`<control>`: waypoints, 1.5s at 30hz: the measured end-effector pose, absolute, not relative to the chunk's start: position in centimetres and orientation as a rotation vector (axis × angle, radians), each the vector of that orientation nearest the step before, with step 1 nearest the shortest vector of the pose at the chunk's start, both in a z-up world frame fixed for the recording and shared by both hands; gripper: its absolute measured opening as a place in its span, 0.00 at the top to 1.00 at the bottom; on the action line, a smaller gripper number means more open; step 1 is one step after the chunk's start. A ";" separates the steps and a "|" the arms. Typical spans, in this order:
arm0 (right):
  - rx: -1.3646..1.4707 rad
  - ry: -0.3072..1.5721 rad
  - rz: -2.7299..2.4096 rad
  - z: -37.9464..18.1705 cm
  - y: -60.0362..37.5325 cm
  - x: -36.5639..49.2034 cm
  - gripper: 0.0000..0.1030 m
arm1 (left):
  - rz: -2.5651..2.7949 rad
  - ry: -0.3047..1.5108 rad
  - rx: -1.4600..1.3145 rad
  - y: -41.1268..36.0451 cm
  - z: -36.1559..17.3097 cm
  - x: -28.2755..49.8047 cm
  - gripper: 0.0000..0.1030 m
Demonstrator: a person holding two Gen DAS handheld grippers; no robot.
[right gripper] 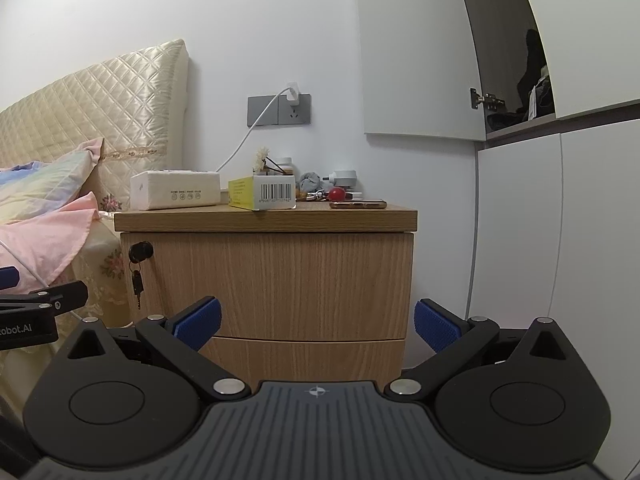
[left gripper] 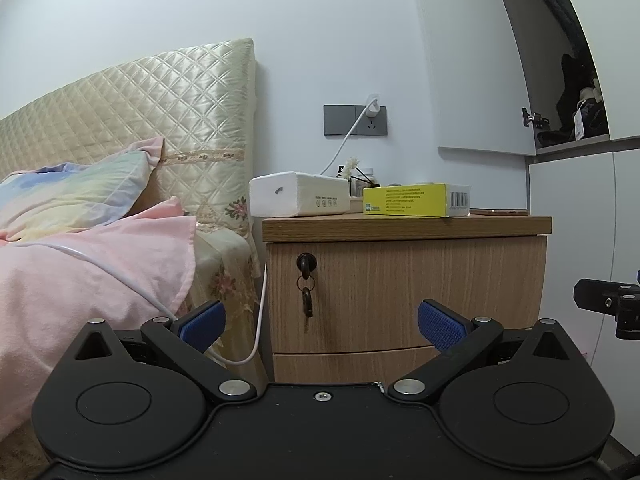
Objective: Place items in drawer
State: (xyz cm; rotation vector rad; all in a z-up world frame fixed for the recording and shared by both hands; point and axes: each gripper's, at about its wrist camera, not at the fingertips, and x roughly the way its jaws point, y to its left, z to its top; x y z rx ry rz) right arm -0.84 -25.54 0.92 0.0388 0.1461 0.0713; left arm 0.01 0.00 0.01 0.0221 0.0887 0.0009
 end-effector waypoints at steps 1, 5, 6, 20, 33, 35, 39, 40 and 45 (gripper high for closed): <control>0.040 0.146 0.073 0.9 -25.6 -0.8 0.00 | 0.000 0.089 0.024 0.0 0.0 0.0 0.01; 0.044 0.138 0.068 1.1 -25.9 -1.1 0.00 | -0.002 0.091 0.033 0.0 0.1 0.1 0.01; 0.050 0.134 0.067 1.2 -25.7 -1.1 0.00 | -0.003 0.092 0.036 0.0 0.2 0.1 0.01; 0.062 0.129 0.067 1.6 -25.4 -0.9 0.00 | -0.009 0.095 0.023 -0.1 0.2 0.1 0.01; 0.096 0.100 0.094 1.6 -26.2 -0.1 0.00 | -0.009 0.104 0.003 0.5 0.3 0.7 0.01; 0.103 0.099 0.090 1.7 -26.2 0.1 0.00 | -0.005 0.105 -0.003 0.6 0.3 0.7 0.01; 0.109 0.094 0.087 1.6 -26.2 -0.1 0.00 | -0.003 0.104 -0.008 0.6 0.3 0.6 0.01; 0.105 0.092 0.086 1.5 -26.1 -0.2 0.00 | -0.003 0.103 -0.007 0.6 0.3 0.5 0.01; 0.105 0.091 0.109 1.3 -26.1 -0.8 0.00 | -0.011 0.095 0.025 -0.1 0.2 0.3 0.01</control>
